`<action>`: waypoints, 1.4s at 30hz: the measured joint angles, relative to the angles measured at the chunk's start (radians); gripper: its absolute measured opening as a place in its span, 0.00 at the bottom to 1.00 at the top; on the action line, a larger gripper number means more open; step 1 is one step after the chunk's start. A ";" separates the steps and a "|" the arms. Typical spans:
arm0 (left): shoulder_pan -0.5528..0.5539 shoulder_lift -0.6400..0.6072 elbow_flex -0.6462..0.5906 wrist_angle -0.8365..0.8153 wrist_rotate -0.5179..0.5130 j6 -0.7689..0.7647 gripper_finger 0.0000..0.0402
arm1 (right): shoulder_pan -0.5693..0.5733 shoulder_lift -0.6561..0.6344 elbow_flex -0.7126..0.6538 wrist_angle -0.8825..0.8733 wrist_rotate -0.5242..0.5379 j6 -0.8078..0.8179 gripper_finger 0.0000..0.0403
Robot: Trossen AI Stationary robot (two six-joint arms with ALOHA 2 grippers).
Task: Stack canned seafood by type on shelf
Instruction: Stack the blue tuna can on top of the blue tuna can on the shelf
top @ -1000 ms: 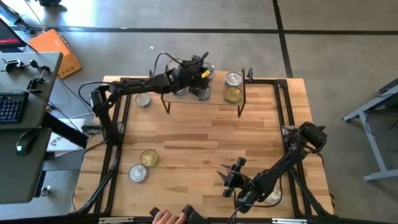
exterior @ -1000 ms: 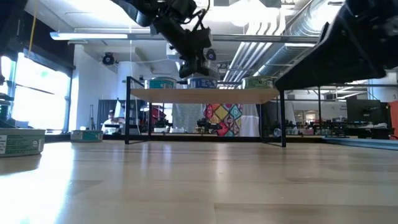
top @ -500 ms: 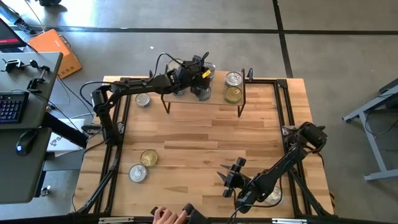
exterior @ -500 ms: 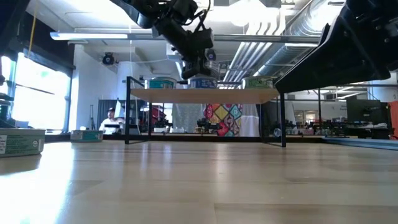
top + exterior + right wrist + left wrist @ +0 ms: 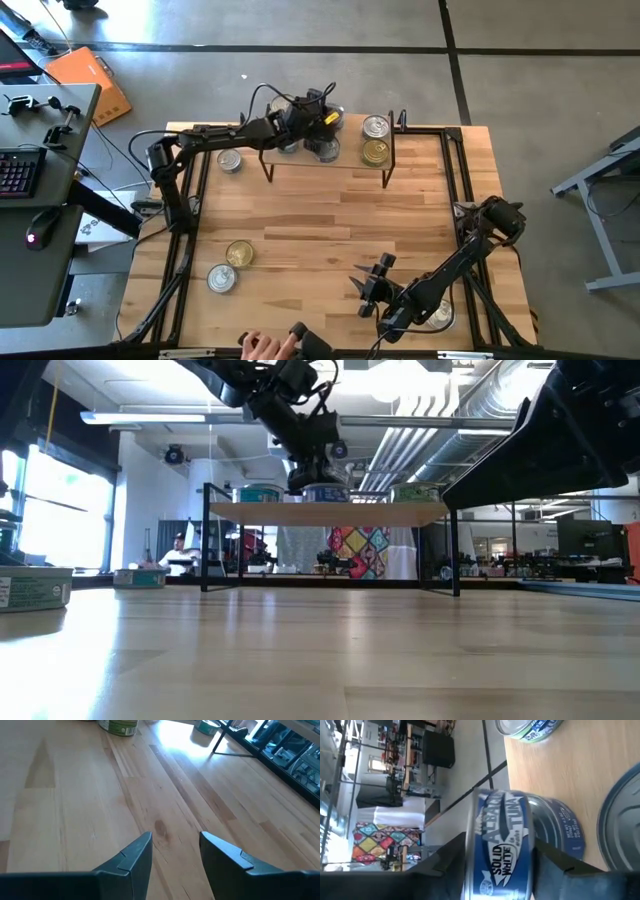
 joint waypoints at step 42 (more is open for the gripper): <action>0.042 0.005 0.061 -0.176 0.014 -0.141 0.59 | -0.002 0.001 0.000 0.000 0.000 0.001 0.39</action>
